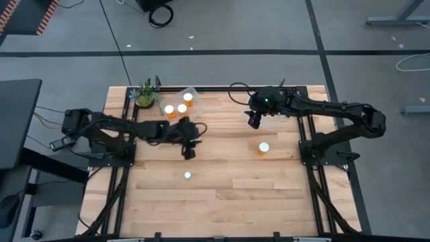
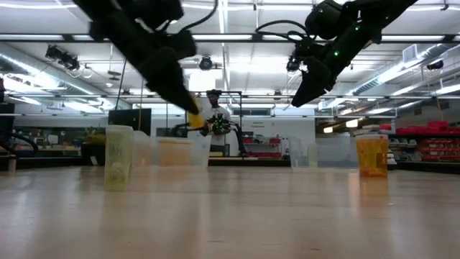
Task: Pick and place medicine bottles into bin by pill shape (circle, oval)
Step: Put the orange tablet bottle into the right transparent bin
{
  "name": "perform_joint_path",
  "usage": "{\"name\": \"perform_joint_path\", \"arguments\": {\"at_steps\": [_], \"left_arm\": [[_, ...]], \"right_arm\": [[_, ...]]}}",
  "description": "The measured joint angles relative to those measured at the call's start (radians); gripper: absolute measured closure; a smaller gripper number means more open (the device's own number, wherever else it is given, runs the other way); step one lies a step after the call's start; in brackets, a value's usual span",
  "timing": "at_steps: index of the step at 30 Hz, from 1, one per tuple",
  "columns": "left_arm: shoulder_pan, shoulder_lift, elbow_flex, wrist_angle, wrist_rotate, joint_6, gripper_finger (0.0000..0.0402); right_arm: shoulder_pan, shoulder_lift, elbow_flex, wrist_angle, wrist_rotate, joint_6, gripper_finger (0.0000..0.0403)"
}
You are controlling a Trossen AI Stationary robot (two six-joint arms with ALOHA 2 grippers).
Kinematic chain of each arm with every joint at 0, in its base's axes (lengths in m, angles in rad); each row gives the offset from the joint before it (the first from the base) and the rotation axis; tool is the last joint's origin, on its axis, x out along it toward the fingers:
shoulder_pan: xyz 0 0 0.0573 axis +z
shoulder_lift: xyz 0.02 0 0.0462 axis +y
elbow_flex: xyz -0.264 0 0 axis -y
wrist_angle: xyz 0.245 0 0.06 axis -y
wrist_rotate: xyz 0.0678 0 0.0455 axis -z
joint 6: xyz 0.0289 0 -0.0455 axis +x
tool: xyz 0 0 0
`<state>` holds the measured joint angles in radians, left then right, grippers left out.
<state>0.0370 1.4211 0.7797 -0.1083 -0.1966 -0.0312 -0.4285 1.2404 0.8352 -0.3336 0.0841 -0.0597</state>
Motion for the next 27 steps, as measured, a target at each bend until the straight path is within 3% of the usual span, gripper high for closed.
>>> {"name": "perform_joint_path", "arguments": {"at_steps": [4,14,27], "left_arm": [[0.041,0.099,0.104,0.006,0.041,0.05,0.0296],[0.074,0.355,0.316,-0.002,0.123,0.137,0.0283],[0.077,0.511,0.383,0.003,0.176,0.134,0.0279]], "right_arm": [[0.038,0.0,0.0,-0.005,0.0,0.0,0.0201],[0.087,-0.005,0.0,-0.104,0.026,0.016,0.0201],[0.087,-0.078,0.0,-0.158,0.027,0.038,0.0201]]}}
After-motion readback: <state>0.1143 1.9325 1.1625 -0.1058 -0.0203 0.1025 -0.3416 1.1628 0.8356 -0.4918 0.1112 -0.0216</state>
